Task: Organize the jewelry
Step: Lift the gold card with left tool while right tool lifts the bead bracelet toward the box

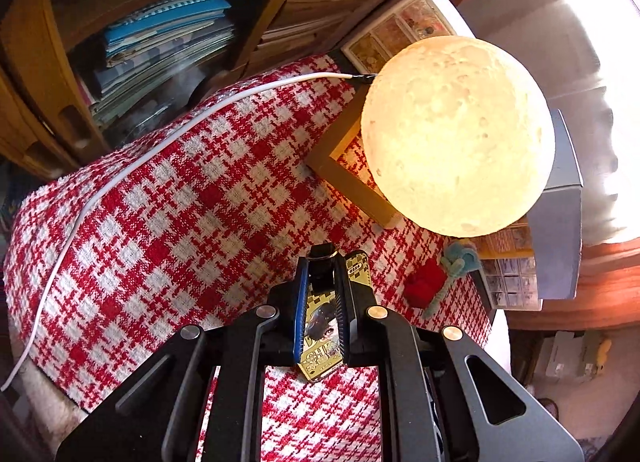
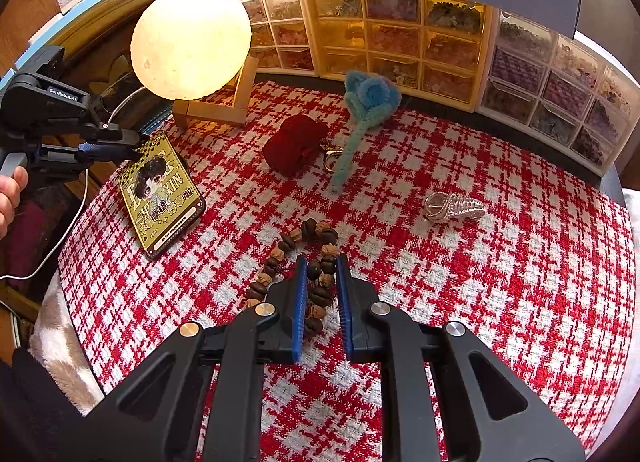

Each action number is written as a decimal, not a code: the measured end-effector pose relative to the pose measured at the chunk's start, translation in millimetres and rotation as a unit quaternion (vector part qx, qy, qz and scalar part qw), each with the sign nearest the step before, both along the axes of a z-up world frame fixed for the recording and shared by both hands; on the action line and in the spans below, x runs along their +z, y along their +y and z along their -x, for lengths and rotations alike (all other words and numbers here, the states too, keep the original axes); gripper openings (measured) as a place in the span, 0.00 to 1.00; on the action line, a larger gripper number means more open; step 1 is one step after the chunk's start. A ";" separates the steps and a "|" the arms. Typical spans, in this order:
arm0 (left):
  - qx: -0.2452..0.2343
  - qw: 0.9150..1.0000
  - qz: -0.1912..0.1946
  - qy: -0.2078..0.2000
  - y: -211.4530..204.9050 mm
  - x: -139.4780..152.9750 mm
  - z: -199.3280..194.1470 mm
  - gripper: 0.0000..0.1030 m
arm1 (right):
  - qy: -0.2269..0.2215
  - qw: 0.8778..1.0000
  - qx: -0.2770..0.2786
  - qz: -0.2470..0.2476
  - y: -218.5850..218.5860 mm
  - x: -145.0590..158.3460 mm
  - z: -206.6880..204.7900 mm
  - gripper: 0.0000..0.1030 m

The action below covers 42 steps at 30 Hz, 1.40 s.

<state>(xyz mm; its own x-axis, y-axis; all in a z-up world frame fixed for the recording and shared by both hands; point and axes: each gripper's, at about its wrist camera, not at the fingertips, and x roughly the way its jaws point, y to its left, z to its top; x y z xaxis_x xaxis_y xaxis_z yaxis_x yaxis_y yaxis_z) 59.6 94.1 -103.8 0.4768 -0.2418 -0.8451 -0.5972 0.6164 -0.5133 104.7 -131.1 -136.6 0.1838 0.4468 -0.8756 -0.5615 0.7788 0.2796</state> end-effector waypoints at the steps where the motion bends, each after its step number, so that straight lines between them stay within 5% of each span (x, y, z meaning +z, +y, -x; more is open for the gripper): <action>1: -0.004 1.000 -0.002 -0.004 -2.8 3.6 1.1 0.13 | -0.003 1.000 0.001 0.002 0.4 1.3 0.0 0.15; 18: -0.086 0.994 -0.025 -0.061 -51.4 49.3 -4.3 0.12 | -0.046 0.999 -0.006 0.001 -6.6 30.0 -1.5 0.15; 42: -0.191 0.968 -0.086 -0.140 -116.4 113.7 -39.1 0.10 | -0.127 0.992 -0.016 -0.010 -24.2 80.6 -26.5 0.15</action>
<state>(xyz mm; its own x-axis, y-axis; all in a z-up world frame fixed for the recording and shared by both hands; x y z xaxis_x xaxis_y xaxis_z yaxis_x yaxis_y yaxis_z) 98.7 -22.3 9.9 0.5967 -0.3125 -0.7391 -0.1614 0.8555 -0.4921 131.2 -155.3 -56.0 0.4121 0.4546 -0.7896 -0.5907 0.7932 0.1483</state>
